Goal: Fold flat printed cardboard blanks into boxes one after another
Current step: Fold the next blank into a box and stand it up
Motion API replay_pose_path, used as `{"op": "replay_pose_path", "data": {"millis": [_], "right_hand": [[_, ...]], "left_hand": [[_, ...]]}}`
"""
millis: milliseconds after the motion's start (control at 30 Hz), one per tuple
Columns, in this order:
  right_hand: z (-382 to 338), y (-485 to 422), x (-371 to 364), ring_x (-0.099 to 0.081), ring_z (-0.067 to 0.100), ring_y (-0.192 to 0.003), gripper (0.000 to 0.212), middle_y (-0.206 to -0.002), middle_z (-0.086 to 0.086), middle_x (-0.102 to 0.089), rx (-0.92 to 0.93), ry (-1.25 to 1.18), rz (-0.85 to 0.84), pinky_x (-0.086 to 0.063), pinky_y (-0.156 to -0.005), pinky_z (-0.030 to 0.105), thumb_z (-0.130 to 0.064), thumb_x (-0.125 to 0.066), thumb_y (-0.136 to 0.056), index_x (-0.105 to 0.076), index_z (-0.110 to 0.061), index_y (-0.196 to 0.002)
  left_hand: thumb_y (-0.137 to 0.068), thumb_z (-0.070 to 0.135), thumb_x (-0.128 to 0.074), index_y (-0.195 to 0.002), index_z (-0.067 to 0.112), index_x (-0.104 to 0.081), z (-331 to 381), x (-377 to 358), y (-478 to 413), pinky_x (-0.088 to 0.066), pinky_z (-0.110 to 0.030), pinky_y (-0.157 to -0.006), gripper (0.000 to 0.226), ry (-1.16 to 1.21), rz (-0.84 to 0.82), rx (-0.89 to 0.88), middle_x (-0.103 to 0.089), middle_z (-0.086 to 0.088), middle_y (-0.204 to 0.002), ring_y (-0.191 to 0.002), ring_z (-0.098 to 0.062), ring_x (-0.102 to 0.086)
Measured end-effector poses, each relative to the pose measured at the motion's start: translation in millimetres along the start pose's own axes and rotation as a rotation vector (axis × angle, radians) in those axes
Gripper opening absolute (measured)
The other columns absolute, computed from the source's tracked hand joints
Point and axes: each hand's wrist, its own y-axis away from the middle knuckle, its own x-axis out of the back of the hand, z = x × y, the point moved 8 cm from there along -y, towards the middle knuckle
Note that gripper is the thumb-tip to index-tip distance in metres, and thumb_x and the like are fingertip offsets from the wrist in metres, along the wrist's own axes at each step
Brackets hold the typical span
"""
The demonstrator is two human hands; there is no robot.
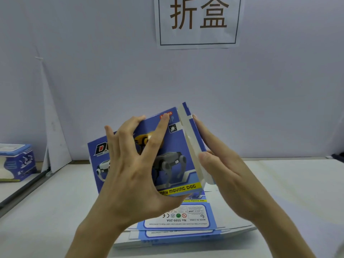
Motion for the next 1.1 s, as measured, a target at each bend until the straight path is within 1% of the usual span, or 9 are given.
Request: {"op": "replay_pose_path", "data": {"millis": [100, 267, 333, 433, 500, 733, 867, 1033, 1100], "right_hand": [[0.4, 0.5, -3.1, -0.051, 0.005, -0.123, 0.054, -0.138, -0.026, -0.044, -0.006, 0.040, 0.037, -0.052, -0.095, 0.033, -0.034, -0.036, -0.089, -0.030, -0.060, -0.136], [1.9, 2.4, -7.3, -0.029, -0.009, -0.135, 0.052, -0.144, -0.034, -0.030, 0.001, 0.160, 0.053, -0.043, -0.097, 0.011, -0.040, -0.030, -0.092, -0.023, -0.055, -0.141], [-0.3, 2.1, -5.1, -0.017, -0.010, -0.140, 0.049, -0.148, -0.038, -0.021, 0.029, 0.161, 0.055, -0.035, -0.107, 0.016, -0.046, -0.031, -0.092, -0.025, -0.056, -0.140], [-4.7, 1.2, -3.8, -0.026, 0.005, -0.143, 0.059, -0.153, -0.025, -0.027, 0.047, -0.004, 0.056, -0.033, -0.113, 0.043, -0.048, -0.039, -0.088, -0.024, -0.051, -0.146], [-5.7, 1.9, -9.2, -0.025, 0.011, -0.144, 0.063, -0.155, -0.022, -0.025, 0.054, -0.021, 0.022, -0.031, -0.112, 0.050, -0.048, -0.043, -0.087, -0.019, -0.054, -0.145], [-8.4, 4.9, -25.3, -0.021, 0.014, -0.146, 0.079, -0.157, -0.023, -0.017, 0.034, 0.049, -0.051, -0.027, -0.113, 0.054, -0.048, -0.053, -0.079, -0.007, -0.062, -0.142], [-15.0, 5.5, -30.2, -0.004, -0.001, -0.146, 0.080, -0.154, -0.035, 0.002, 0.123, 0.235, -0.006, -0.024, -0.115, 0.049, -0.053, -0.048, -0.082, 0.001, -0.057, -0.145], [-5.7, 3.8, -19.1, -0.010, -0.001, -0.146, 0.074, -0.155, -0.032, -0.007, 0.055, 0.072, -0.025, -0.024, -0.117, 0.047, -0.054, -0.043, -0.083, -0.006, -0.049, -0.148], [-5.7, 4.0, -20.9, -0.004, -0.003, -0.145, 0.072, -0.154, -0.036, -0.002, 0.087, 0.185, -0.023, -0.021, -0.118, 0.047, -0.053, -0.040, -0.086, -0.002, -0.047, -0.147]], "left_hand": [[-0.053, 0.073, -0.060, -0.151, 0.025, -0.016, 0.8, -1.0, 0.3, 0.005, -0.058, -0.115, 0.118, -0.017, 0.004, -0.003, -0.024, -0.017, -0.143, -0.139, -0.033, -0.023], [-0.055, 0.076, -0.057, -0.151, 0.027, -0.018, -1.6, -5.2, 2.0, 0.005, -0.057, -0.115, 0.115, -0.020, -0.004, 0.007, -0.024, -0.017, -0.141, -0.139, -0.031, -0.022], [-0.053, 0.075, -0.058, -0.152, 0.029, -0.016, -0.7, -8.1, 2.2, 0.006, -0.056, -0.116, 0.117, -0.015, -0.015, 0.012, -0.024, -0.015, -0.141, -0.138, -0.032, -0.022], [-0.052, 0.075, -0.060, -0.152, 0.032, -0.014, 5.2, -11.1, 2.0, 0.009, -0.052, -0.116, 0.118, 0.008, -0.025, -0.007, -0.023, -0.013, -0.141, -0.138, -0.033, -0.024], [-0.053, 0.074, -0.060, -0.152, 0.031, -0.014, 8.0, -11.2, 1.7, 0.006, -0.054, -0.116, 0.118, -0.001, -0.016, -0.017, -0.024, -0.015, -0.140, -0.138, -0.034, -0.024], [-0.054, 0.071, -0.058, -0.150, 0.024, -0.021, 9.8, -6.0, 2.5, 0.001, -0.058, -0.115, 0.113, -0.043, 0.022, -0.041, -0.029, -0.021, -0.136, -0.134, -0.038, -0.030], [-0.057, 0.068, -0.059, -0.149, 0.023, -0.019, 10.8, -5.8, 2.5, 0.001, -0.055, -0.117, 0.110, -0.024, 0.049, -0.065, -0.027, -0.015, -0.138, -0.134, -0.035, -0.030], [-0.053, 0.071, -0.062, -0.150, 0.026, -0.019, 4.3, -6.6, 1.1, 0.002, -0.056, -0.116, 0.115, 0.011, 0.022, -0.031, -0.029, -0.018, -0.139, -0.135, -0.036, -0.031], [-0.052, 0.069, -0.061, -0.151, 0.026, -0.020, 2.0, -8.2, 1.4, -0.001, -0.059, -0.116, 0.115, 0.025, 0.026, -0.011, -0.028, -0.017, -0.138, -0.134, -0.036, -0.032]]}}
